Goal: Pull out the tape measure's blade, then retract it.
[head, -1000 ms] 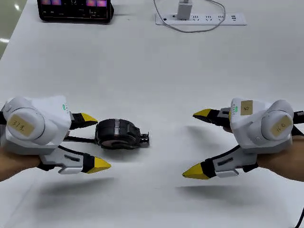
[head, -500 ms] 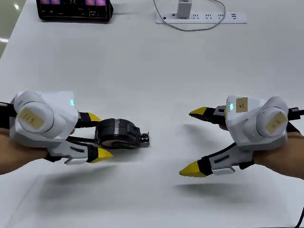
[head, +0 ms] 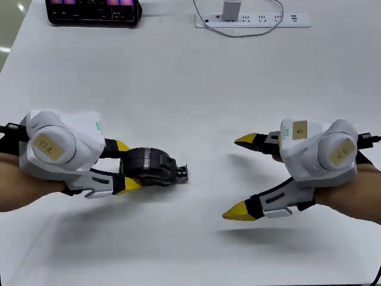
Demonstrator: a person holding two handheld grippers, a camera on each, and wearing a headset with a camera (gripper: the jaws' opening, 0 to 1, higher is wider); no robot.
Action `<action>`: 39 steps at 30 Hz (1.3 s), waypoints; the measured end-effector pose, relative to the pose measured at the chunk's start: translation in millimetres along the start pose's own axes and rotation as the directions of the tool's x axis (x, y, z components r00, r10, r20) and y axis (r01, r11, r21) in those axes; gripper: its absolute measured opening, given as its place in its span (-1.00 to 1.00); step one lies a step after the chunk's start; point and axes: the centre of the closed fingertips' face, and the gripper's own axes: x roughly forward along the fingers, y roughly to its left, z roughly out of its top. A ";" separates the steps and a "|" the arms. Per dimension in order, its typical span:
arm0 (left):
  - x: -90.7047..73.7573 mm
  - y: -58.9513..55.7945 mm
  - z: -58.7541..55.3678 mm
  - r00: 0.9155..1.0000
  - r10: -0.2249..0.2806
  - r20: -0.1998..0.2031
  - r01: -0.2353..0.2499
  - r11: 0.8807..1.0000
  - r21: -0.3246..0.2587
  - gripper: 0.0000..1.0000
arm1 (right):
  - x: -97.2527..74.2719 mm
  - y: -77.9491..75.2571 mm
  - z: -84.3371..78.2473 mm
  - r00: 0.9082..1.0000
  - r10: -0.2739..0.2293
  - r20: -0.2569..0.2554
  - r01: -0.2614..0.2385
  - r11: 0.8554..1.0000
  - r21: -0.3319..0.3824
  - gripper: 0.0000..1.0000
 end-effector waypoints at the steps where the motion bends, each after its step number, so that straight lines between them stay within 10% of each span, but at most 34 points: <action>1: 0.3 0.1 -0.3 1.000 0.002 -0.004 -0.002 1.000 0.009 -0.45 | 0.2 0.1 0.2 1.000 0.000 0.001 0.000 1.000 0.000 0.63; 39: 1.2 0.6 -3.1 0.998 -0.001 -0.068 0.005 0.998 0.062 -0.50 | 40.7 -10.4 17.4 0.998 0.015 0.065 -0.012 0.998 -0.058 0.00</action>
